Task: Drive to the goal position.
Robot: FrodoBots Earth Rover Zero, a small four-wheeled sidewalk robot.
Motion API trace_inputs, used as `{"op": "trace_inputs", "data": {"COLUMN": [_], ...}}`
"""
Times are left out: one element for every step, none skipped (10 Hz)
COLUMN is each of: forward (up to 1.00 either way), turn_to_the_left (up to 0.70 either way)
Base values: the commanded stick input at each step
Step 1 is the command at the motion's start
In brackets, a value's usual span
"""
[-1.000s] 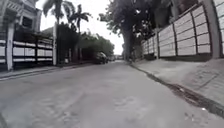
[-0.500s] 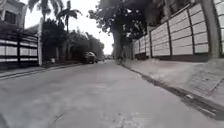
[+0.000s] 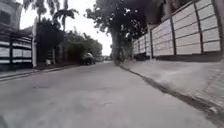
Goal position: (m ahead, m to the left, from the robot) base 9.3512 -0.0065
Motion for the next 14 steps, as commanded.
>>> {"op": "trace_inputs", "data": {"forward": [1.0,1.0,1.0,1.0,1.0,1.0,1.0,1.0,1.0,1.0,1.0,1.0,1.0,1.0], "turn_to_the_left": [0.0,0.0,0.0,0.0,0.0,0.0,0.0,0.0,0.0,0.0,0.0,0.0,0.0,0.0]}}
